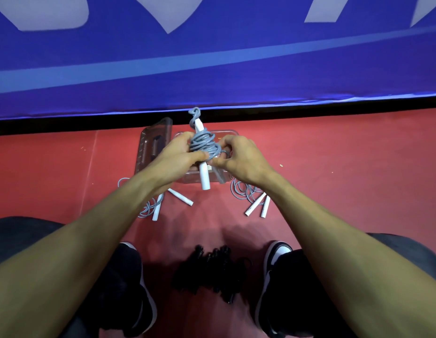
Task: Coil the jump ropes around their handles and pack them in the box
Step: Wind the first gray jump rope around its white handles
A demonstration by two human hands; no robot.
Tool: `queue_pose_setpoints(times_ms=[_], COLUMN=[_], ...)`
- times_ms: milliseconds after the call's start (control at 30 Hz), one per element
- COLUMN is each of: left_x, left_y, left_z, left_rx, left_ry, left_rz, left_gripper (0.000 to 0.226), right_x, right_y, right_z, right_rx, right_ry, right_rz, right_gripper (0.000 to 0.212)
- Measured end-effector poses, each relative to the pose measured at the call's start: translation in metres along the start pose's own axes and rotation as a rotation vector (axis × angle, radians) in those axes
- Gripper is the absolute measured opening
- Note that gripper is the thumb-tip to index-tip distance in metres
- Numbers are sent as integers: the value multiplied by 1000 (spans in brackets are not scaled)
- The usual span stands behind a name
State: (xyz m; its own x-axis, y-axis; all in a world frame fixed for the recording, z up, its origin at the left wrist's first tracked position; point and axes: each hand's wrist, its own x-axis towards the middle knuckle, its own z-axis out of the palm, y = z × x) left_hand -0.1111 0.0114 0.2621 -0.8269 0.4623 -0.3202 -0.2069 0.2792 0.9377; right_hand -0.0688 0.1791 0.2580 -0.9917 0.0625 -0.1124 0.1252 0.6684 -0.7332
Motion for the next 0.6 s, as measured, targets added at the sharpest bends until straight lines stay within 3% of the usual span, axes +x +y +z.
queue_pose_setpoints(times_ms=[233, 500, 600], left_x=[-4, 12, 22], left_y=[-22, -81, -105], left_z=[6, 42, 48], left_rx=[19, 106, 145], left_ry=[-16, 16, 10], left_rz=[-89, -218, -284], left_gripper=[35, 34, 39], right_x=[-14, -15, -14], right_y=[22, 78, 99], right_z=[16, 61, 86], right_rx=[-27, -71, -33], right_ry=[-54, -138, -168], right_rz=[48, 288, 356], right_gripper=[36, 31, 17])
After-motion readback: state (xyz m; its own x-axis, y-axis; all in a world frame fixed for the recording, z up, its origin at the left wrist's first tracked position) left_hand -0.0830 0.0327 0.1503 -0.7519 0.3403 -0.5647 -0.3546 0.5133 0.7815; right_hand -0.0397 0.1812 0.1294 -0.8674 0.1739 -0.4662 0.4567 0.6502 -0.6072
